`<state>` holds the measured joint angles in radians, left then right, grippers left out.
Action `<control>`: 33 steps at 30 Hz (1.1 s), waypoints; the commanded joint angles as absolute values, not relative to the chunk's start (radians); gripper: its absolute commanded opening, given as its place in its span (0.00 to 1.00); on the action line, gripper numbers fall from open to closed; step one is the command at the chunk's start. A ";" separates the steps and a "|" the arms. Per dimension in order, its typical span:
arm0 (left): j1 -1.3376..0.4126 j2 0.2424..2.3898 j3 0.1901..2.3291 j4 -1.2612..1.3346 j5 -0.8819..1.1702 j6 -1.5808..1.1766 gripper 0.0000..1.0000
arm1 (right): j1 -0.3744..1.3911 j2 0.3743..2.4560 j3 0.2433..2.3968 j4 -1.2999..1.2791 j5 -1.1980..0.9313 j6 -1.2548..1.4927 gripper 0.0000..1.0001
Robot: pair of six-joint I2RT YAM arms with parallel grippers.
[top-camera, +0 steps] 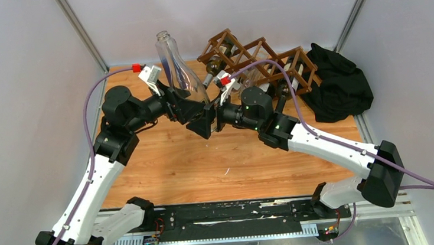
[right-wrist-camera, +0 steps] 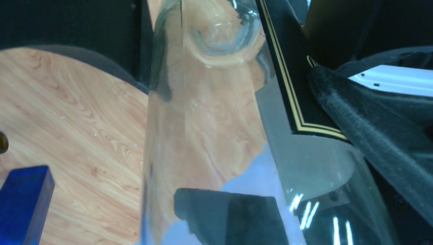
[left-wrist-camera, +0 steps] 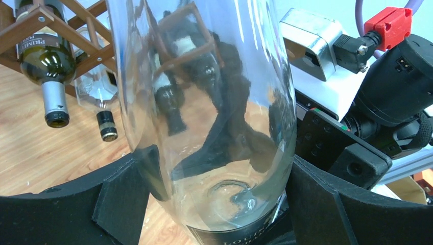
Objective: Take the wine bottle off the wine rack
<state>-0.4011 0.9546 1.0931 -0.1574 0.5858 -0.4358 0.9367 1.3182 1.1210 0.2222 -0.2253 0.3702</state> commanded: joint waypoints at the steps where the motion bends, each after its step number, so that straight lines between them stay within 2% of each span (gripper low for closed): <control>1: -0.405 0.916 1.161 0.005 0.687 -0.469 0.01 | 0.940 1.335 1.145 0.275 -0.203 0.355 0.82; 2: -0.405 0.917 1.163 -0.018 0.688 -0.463 0.13 | 0.940 1.334 1.144 0.270 -0.207 0.347 0.70; 3: -0.404 0.918 1.167 -0.038 0.687 -0.457 0.29 | 0.940 1.333 1.146 0.261 -0.210 0.340 0.57; 4: -0.404 0.919 1.174 -0.057 0.683 -0.441 0.49 | 0.940 1.332 1.145 0.250 -0.213 0.330 0.41; 6: -0.401 0.916 1.194 -0.100 0.654 -0.421 0.81 | 0.939 1.330 1.144 0.222 -0.219 0.316 0.02; 8: -0.390 0.921 1.209 -0.114 0.645 -0.415 0.98 | 0.940 1.325 1.136 0.208 -0.230 0.307 0.00; 20: -0.272 0.995 1.296 -0.058 0.669 -0.469 0.99 | 0.956 1.279 1.078 0.202 -0.270 0.262 0.00; 24: -0.236 1.024 1.281 -0.019 0.700 -0.526 0.92 | 0.967 1.271 1.081 0.191 -0.263 0.248 0.00; 30: -0.216 1.034 1.239 -0.005 0.712 -0.549 0.75 | 0.977 1.258 1.078 0.192 -0.260 0.233 0.00; 33: -0.210 1.039 1.228 -0.006 0.715 -0.556 0.72 | 0.984 1.254 1.077 0.198 -0.259 0.229 0.00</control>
